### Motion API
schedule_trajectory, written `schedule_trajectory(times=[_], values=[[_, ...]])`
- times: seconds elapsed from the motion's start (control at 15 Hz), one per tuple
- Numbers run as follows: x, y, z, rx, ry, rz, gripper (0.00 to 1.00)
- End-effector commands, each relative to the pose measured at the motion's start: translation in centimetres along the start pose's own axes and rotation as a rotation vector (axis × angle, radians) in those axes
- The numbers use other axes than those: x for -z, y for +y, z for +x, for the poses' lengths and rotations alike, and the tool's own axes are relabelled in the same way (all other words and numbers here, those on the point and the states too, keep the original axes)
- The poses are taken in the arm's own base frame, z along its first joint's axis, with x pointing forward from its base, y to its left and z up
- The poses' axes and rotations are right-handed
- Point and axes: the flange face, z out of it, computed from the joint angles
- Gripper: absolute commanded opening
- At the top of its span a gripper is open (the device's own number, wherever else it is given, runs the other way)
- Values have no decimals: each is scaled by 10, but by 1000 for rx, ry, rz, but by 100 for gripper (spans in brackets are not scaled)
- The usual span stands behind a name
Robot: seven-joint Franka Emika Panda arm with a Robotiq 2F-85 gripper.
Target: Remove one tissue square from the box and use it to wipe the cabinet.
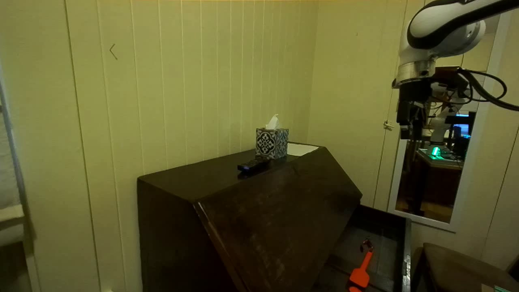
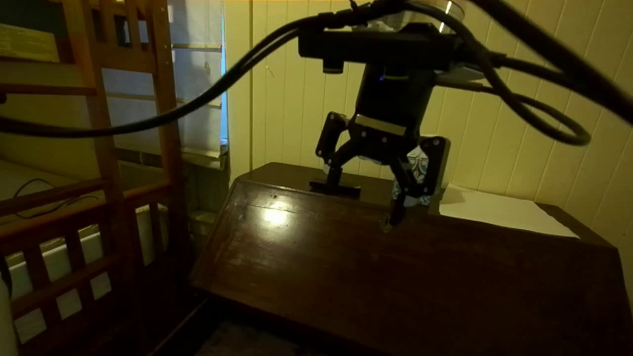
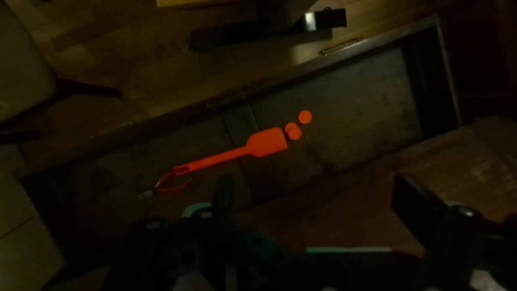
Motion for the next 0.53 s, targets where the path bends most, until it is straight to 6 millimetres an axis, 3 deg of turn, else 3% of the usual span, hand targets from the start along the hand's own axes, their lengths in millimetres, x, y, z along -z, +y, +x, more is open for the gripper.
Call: schedule_trajectory(times=[0.0,0.2,0.47], values=[[50,-32,57,-38,96,2,100],[98,-42,92,-105,201,-35,100],[147,-33,142,-226,352,-22,100]])
